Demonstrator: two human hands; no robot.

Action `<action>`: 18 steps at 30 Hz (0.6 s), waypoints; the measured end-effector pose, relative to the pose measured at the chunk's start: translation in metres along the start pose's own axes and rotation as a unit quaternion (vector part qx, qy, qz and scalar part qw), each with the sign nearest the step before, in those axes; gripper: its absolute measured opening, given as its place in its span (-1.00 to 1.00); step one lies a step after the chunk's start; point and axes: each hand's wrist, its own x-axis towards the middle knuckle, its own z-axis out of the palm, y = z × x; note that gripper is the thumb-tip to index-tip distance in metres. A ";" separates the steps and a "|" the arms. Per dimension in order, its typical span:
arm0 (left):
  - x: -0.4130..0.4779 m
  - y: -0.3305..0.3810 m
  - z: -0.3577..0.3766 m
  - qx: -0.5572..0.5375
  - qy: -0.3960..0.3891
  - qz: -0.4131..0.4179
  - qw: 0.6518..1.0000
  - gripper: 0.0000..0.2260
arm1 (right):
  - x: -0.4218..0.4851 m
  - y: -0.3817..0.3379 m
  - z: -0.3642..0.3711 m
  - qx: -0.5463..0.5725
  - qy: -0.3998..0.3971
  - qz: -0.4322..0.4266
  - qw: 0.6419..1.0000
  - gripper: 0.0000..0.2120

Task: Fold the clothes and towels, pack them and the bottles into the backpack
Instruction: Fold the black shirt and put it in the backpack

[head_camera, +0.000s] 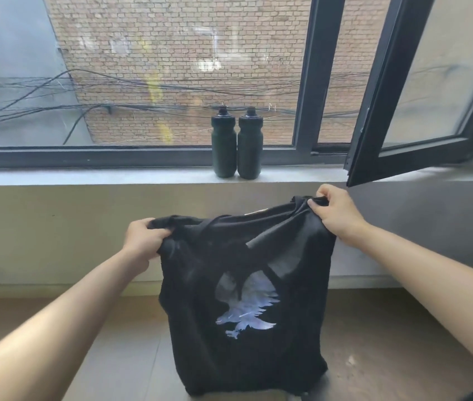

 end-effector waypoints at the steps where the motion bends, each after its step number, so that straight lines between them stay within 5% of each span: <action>1: -0.005 0.004 0.003 -0.009 0.000 -0.014 1.000 -0.97 | -0.007 -0.003 0.004 -0.003 0.008 0.007 1.000 -0.74; 10: -0.033 0.038 0.036 -0.217 -0.010 -0.111 0.970 -0.89 | -0.043 -0.051 0.022 0.040 0.106 -0.011 0.994 -0.67; 18: -0.063 0.057 0.084 -0.243 -0.118 -0.087 0.959 -0.92 | -0.060 -0.078 0.047 0.143 0.036 -0.035 0.988 -0.69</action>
